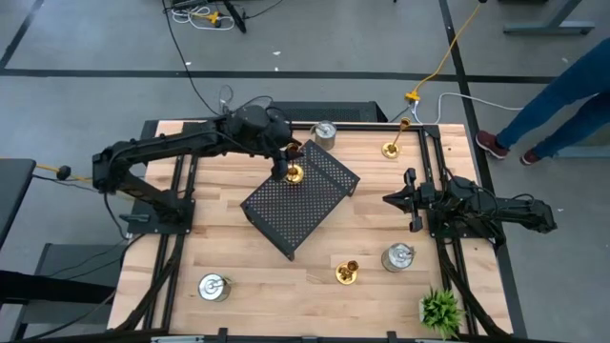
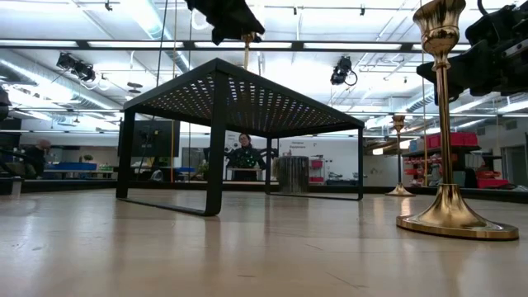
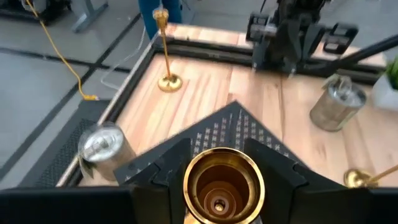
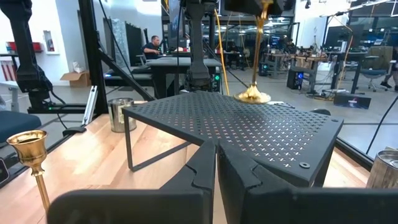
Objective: Pick & Place candle stick holders
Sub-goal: Put the top left gold candle holder on the shelf
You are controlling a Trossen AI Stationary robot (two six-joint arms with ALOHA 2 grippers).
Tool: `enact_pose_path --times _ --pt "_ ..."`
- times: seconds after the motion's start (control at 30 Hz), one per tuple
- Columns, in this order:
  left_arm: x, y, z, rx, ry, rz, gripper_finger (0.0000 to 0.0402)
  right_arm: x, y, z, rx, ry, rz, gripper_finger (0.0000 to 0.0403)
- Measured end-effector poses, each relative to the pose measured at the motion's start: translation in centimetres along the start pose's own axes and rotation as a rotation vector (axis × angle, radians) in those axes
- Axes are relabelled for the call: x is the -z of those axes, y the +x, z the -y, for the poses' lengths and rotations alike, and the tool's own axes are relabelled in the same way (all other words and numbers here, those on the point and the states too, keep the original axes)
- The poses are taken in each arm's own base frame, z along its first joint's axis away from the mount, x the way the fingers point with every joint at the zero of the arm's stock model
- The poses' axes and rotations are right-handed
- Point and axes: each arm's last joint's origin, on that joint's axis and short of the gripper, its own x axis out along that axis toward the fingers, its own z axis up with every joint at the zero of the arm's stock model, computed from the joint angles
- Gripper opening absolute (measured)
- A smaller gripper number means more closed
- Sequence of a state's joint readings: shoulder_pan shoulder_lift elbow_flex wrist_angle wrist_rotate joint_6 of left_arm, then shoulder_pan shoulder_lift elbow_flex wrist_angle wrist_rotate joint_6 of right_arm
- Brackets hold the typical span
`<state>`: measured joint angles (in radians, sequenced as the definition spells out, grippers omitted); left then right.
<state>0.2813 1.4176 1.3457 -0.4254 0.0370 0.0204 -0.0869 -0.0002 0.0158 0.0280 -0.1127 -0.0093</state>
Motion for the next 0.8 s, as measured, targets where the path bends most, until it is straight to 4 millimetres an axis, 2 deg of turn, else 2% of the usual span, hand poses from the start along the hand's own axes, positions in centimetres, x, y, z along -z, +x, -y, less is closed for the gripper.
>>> enact_pose_path --times 0.13,0.37,0.57,0.8 --pt "0.26 0.76 -0.04 -0.003 0.014 -0.017 0.0155 0.01 0.00 0.00 0.000 0.000 0.000 0.0023" --pt "0.28 0.84 -0.06 -0.006 0.020 -0.018 0.0144 0.00 0.00 0.00 0.000 0.000 0.000 0.0023" --pt "0.28 0.82 -0.14 -0.036 0.057 -0.019 0.0161 0.01 0.00 0.00 0.000 0.000 0.000 0.0023" --pt "0.27 0.81 -0.44 -0.058 0.064 -0.019 0.0144 0.01 0.00 0.00 0.000 0.000 0.000 0.0023"
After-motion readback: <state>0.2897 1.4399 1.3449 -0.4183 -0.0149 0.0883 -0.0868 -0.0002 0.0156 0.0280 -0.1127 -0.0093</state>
